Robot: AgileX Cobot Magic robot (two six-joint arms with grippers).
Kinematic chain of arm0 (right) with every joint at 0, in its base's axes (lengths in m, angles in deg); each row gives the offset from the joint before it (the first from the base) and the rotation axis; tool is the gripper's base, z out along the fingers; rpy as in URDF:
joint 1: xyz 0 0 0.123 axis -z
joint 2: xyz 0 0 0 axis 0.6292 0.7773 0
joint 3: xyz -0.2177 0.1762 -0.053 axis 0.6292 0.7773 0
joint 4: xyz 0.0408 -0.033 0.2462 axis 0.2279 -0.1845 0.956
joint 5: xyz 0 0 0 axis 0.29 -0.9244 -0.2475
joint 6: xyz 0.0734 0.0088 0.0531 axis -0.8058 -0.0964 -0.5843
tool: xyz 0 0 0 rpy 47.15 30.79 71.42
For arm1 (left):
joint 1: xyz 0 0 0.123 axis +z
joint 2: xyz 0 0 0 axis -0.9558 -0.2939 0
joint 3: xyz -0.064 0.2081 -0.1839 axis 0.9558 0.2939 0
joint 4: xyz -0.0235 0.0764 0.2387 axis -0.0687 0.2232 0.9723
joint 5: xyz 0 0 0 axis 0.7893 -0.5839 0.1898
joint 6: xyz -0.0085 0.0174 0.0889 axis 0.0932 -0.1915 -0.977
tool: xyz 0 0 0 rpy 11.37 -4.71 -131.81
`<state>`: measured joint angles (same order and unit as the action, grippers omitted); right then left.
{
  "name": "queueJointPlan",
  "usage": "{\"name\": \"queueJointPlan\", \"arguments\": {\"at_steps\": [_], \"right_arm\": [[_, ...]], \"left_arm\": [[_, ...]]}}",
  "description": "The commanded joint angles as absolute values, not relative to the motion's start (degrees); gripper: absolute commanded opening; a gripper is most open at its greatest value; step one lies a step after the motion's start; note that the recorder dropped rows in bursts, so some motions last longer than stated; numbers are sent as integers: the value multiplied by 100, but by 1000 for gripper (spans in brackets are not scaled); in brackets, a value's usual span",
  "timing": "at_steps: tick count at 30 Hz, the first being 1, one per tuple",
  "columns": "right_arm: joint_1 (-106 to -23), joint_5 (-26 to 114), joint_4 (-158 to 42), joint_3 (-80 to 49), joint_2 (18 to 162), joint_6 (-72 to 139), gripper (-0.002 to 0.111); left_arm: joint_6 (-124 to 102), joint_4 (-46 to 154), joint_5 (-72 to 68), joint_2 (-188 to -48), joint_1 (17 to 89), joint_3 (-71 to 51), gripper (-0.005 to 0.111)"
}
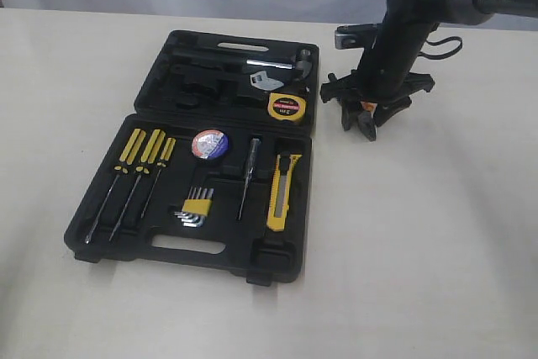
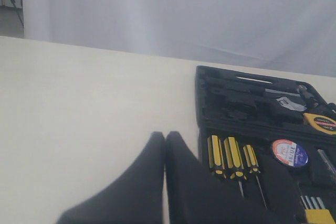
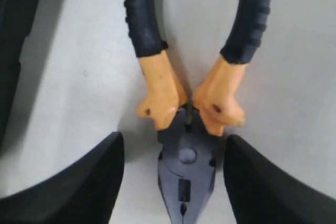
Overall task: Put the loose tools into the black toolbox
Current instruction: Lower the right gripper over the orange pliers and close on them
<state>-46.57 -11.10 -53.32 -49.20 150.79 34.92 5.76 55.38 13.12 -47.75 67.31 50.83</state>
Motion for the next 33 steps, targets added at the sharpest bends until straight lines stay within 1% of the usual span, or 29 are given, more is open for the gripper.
{"name": "queueJointPlan", "arguments": {"at_steps": [1, 2, 4, 7, 9, 23, 33], "right_arm": [[-4640, -1068, -5317, -4913, 15235, 3534, 54], [-4640, -1068, -5317, -4913, 15235, 3534, 53], [-4640, -1068, -5317, -4913, 15235, 3534, 44], [-4640, -1089, -5317, -4913, 15235, 3446, 20], [-4640, -1100, -5317, -4913, 15235, 3406, -1], [-4640, -1280, -5645, -4913, 14656, 3254, -1], [-4640, -1858, -5658, -4913, 14582, 3314, -1]], "left_arm": [[574, 5564, 1310, -4798, 6698, 5053, 0], [574, 5564, 1310, -4798, 6698, 5053, 0], [574, 5564, 1310, -4798, 6698, 5053, 0], [574, 5564, 1310, -4798, 6698, 5053, 0], [574, 5564, 1310, -4798, 6698, 5053, 0], [574, 5564, 1310, -4798, 6698, 5053, 0], [574, 5564, 1310, -4798, 6698, 5053, 0]]}}
